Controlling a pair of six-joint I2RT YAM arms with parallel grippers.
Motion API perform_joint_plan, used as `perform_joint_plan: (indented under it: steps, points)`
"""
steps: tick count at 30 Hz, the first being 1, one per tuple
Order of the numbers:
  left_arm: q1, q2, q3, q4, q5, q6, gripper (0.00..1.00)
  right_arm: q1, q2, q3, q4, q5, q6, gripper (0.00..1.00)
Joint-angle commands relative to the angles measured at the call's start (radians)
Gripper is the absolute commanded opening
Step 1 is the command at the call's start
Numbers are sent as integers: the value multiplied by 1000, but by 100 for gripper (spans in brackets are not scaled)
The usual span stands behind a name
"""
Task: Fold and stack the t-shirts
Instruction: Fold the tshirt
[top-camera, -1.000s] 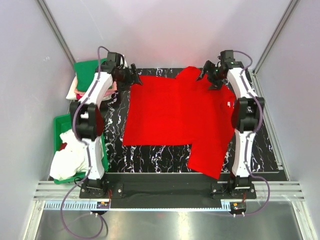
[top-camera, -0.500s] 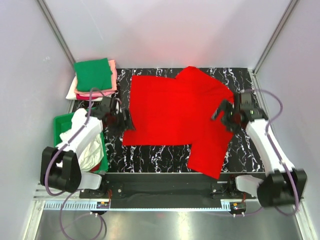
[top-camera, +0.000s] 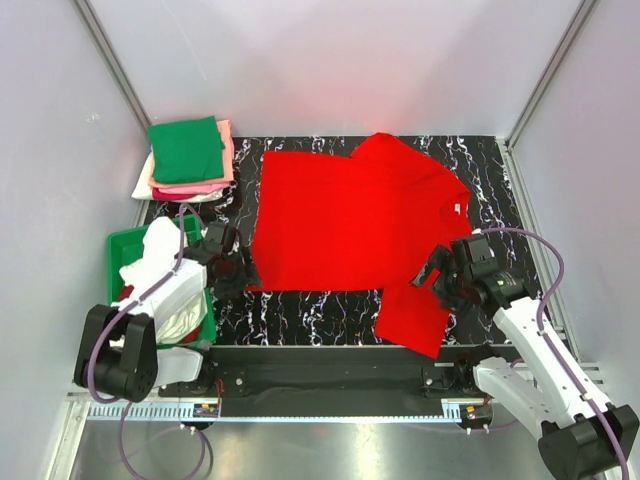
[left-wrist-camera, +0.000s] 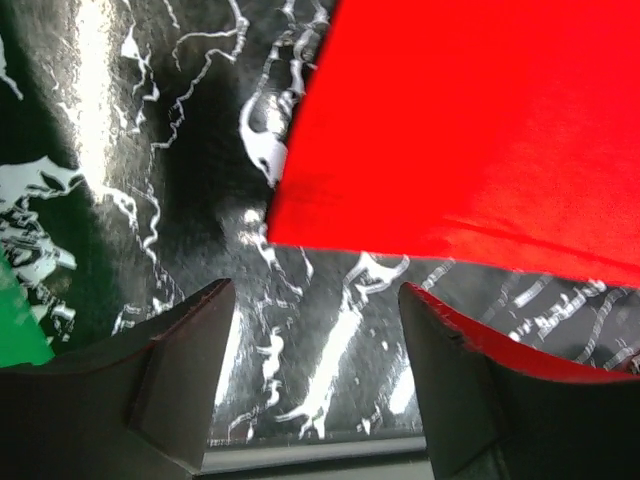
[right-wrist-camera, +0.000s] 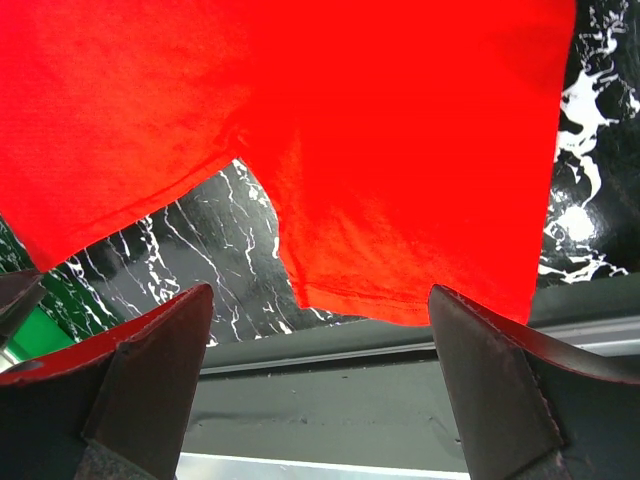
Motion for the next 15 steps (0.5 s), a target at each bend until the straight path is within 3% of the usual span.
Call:
perform_joint_plan:
  steps: [1, 5, 9, 10, 11, 14, 15]
  points:
    - [-6, 55, -23, 121, -41, -35, 68, 7, 11, -7, -14, 25, 40, 96]
    - [-23, 132, -22, 170, -53, -47, 61, 9, 8, -14, -14, 31, 57, 96]
    - [-44, 193, -17, 218, -54, -50, 42, 7, 13, 5, -40, 84, 51, 98]
    - [-51, 196, -16, 218, -60, -52, 28, 9, 14, 8, -52, 96, 51, 99]
    - [-51, 195, -17, 227, -59, -50, 20, 7, 22, 11, -64, 107, 56, 99]
    - [-48, 193, -4, 235, -60, -43, 0, 9, 23, -29, -112, 127, 115, 98]
    - [-41, 190, 4, 230, -60, -40, 0, 7, 17, -50, -103, 95, 150, 97]
